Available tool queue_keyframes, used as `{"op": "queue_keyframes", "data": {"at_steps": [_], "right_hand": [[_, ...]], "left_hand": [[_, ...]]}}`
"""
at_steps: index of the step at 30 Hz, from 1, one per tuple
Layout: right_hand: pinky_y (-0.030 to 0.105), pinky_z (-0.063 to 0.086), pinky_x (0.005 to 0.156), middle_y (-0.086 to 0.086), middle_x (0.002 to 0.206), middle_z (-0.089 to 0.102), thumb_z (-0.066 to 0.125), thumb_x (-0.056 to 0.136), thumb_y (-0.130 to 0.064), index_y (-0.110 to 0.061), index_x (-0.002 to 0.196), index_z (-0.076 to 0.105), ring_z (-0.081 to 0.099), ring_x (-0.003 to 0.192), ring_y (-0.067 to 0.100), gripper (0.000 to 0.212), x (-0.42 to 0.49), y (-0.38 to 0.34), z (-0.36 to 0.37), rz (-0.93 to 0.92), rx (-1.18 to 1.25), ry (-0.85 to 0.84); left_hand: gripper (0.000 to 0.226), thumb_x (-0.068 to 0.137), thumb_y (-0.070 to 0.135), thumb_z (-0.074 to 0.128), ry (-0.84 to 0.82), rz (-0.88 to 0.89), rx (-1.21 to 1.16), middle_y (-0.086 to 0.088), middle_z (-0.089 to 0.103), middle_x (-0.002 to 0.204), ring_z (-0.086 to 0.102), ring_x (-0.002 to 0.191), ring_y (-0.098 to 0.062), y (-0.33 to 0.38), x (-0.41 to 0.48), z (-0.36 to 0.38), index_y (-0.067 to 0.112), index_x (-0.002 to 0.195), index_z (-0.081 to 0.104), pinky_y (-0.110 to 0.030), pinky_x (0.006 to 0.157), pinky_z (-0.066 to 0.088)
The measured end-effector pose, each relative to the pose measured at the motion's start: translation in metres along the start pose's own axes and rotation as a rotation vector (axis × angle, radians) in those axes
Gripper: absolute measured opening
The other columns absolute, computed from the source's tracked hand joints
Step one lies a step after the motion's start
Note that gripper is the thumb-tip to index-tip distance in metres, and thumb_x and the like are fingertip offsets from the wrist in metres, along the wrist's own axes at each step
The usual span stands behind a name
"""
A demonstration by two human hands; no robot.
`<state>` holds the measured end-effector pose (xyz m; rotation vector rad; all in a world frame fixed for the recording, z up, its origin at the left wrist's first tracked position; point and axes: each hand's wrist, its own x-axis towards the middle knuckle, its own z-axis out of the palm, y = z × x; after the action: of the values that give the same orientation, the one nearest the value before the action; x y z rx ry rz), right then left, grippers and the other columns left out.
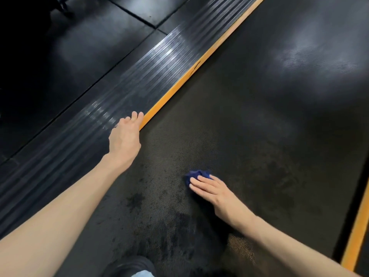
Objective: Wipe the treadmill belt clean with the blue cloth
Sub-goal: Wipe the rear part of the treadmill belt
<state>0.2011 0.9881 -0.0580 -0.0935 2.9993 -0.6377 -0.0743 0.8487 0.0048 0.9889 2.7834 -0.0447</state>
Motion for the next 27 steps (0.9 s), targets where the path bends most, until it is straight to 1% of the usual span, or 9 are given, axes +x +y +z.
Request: {"op": "queue_keyframes", "data": {"at_steps": [3, 7, 8, 12, 15, 20, 23, 25, 27], "right_hand": [[0.036, 0.026, 0.109, 0.001, 0.143, 0.046, 0.047, 0.073, 0.001, -0.015, 0.136, 0.049, 0.040, 0.132, 0.018, 0.065, 0.009, 0.039, -0.021, -0.124, -0.074, -0.010], [0.040, 0.037, 0.100, 0.019, 0.127, 0.058, 0.049, 0.065, 0.010, 0.002, 0.123, 0.059, 0.055, 0.115, 0.037, 0.059, 0.054, 0.063, -0.044, 0.487, -0.011, 0.301], [0.041, 0.038, 0.100, 0.019, 0.125, 0.059, 0.051, 0.062, 0.011, 0.002, 0.123, 0.057, 0.055, 0.114, 0.039, 0.062, 0.056, 0.049, -0.036, 0.510, -0.008, 0.298], [0.036, 0.021, 0.110, 0.002, 0.143, 0.047, 0.037, 0.063, 0.001, -0.012, 0.136, 0.048, 0.041, 0.132, 0.019, 0.075, 0.009, -0.016, 0.000, 0.020, -0.047, 0.024], [0.036, 0.021, 0.110, 0.000, 0.144, 0.046, 0.031, 0.070, -0.007, -0.014, 0.137, 0.049, 0.040, 0.133, 0.018, 0.069, 0.012, 0.013, -0.017, -0.109, -0.073, -0.030], [0.044, 0.027, 0.109, 0.018, 0.141, 0.045, 0.045, 0.068, 0.015, -0.001, 0.134, 0.049, 0.044, 0.129, 0.037, 0.068, 0.065, 0.087, -0.052, 0.504, -0.095, 0.246], [0.044, 0.033, 0.102, 0.020, 0.134, 0.050, 0.049, 0.071, 0.011, 0.003, 0.132, 0.047, 0.046, 0.125, 0.037, 0.062, 0.109, 0.065, -0.057, 0.802, -0.005, 0.385], [0.043, 0.040, 0.089, 0.017, 0.115, 0.056, 0.050, 0.065, 0.010, 0.000, 0.120, 0.053, 0.054, 0.107, 0.037, 0.056, 0.128, 0.003, -0.033, 0.617, 0.006, 0.349], [0.040, 0.036, 0.098, 0.015, 0.125, 0.055, 0.059, 0.065, 0.009, -0.005, 0.123, 0.054, 0.052, 0.118, 0.031, 0.060, 0.129, -0.071, -0.002, 0.224, 0.033, 0.063]], "left_hand": [[0.079, 0.076, -0.011, 0.062, -0.004, 0.008, -0.001, -0.010, 0.041, 0.138, 0.049, 0.106, -0.028, -0.001, -0.001, 0.000, 0.012, 0.142, 0.026, -0.033, 0.061, 0.044], [0.081, 0.075, -0.012, 0.062, -0.012, 0.013, -0.011, -0.009, 0.041, 0.140, 0.049, 0.108, -0.028, -0.002, 0.000, -0.002, 0.013, 0.143, 0.025, -0.033, 0.060, 0.042], [0.081, 0.075, -0.012, 0.062, -0.015, 0.011, -0.016, -0.009, 0.042, 0.139, 0.049, 0.108, -0.028, -0.002, 0.000, -0.003, 0.013, 0.143, 0.026, -0.034, 0.061, 0.044], [0.082, 0.075, -0.009, 0.064, -0.029, -0.008, -0.022, -0.010, 0.043, 0.136, 0.048, 0.109, -0.028, -0.001, -0.001, -0.004, 0.013, 0.143, 0.025, -0.038, 0.067, 0.050], [0.083, 0.074, -0.011, 0.062, -0.024, 0.010, -0.070, -0.009, 0.043, 0.138, 0.046, 0.113, -0.029, -0.005, -0.002, -0.001, 0.014, 0.144, 0.025, -0.039, 0.070, 0.049], [0.085, 0.075, -0.011, 0.058, -0.078, 0.030, -0.130, -0.003, 0.034, 0.147, 0.040, 0.121, -0.028, -0.012, -0.001, -0.003, 0.019, 0.146, 0.023, -0.040, 0.079, 0.047], [0.090, 0.074, -0.012, 0.057, -0.131, 0.011, -0.167, 0.001, 0.024, 0.153, 0.032, 0.130, -0.027, -0.013, 0.000, -0.006, 0.022, 0.148, 0.018, -0.042, 0.092, 0.041], [0.091, 0.073, -0.013, 0.055, -0.131, 0.002, -0.197, 0.003, 0.020, 0.155, 0.029, 0.134, -0.026, -0.014, -0.001, -0.006, 0.023, 0.149, 0.017, -0.043, 0.096, 0.039], [0.089, 0.074, -0.013, 0.051, -0.116, -0.003, -0.241, 0.005, 0.018, 0.156, 0.026, 0.138, -0.024, -0.015, -0.002, -0.004, 0.024, 0.148, 0.019, -0.044, 0.099, 0.035]]}}
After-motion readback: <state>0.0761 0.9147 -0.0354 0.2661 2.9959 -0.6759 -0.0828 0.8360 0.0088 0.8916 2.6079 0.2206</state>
